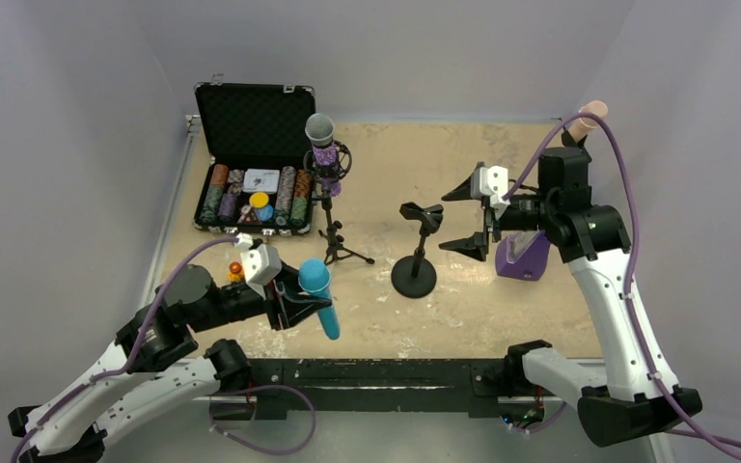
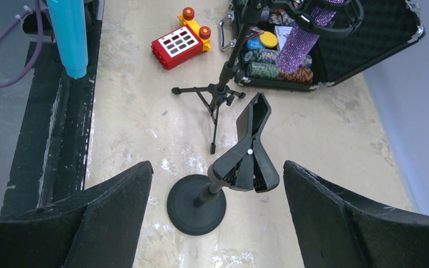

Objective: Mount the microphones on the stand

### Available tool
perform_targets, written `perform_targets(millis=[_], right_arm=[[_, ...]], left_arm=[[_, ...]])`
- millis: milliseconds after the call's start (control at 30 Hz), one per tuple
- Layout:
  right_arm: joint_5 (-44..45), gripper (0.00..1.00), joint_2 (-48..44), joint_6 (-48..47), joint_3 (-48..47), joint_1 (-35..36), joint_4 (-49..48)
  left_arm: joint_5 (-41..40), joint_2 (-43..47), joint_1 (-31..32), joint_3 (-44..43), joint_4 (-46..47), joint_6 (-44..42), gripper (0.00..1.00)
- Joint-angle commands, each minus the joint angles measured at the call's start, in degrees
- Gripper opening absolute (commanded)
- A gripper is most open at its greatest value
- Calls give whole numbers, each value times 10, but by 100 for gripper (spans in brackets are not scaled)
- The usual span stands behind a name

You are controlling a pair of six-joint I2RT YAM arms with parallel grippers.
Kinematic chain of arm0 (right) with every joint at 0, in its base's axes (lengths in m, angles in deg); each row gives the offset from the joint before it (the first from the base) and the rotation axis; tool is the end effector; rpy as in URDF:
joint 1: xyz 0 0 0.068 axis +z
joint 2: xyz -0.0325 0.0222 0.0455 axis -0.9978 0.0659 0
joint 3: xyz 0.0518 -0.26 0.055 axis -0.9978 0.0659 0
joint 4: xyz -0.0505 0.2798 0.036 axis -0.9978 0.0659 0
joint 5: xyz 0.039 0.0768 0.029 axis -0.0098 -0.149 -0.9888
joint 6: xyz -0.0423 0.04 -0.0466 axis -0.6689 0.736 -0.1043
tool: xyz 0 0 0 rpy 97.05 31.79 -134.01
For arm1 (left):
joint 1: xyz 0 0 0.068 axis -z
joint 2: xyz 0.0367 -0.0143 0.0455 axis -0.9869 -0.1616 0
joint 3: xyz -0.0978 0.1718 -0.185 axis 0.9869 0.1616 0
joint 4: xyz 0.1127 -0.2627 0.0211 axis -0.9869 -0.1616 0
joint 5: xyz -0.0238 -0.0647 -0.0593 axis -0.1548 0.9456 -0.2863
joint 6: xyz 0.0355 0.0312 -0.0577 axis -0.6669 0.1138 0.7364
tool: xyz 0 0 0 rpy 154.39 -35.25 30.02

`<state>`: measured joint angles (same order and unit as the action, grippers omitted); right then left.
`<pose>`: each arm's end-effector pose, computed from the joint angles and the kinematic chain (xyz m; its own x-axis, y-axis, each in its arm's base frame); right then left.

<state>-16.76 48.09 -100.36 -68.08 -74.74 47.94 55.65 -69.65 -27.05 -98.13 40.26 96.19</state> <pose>0.2040 0.0982 0.4076 0.2055 -0.3115 -0.9278 -0.9606 0.1172 -0.2521 0.0750 -0.1308 0.3630 -0.2508 -0.0131 -0.9679 0.9033 0.3563 -0.2389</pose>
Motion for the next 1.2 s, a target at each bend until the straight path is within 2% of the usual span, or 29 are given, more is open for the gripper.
perform_targets(millis=[0, 267, 633, 933, 1167], right_arm=[[2, 90, 6, 25, -37, -2, -14], [8, 90, 33, 58, -64, -2, -7], [28, 90, 61, 44, -89, -1, 1], [30, 90, 114, 16, -154, -1, 15], [22, 90, 144, 37, -160, 9, 68]], left_arm=[[3, 6, -3, 3, 15, -9, 0], [3, 7, -3, 7, 17, -7, 0], [3, 5, -3, 15, 29, -9, 0], [2, -2, -3, 12, 37, -14, 0], [1, 6, -3, 18, 41, -6, 0]])
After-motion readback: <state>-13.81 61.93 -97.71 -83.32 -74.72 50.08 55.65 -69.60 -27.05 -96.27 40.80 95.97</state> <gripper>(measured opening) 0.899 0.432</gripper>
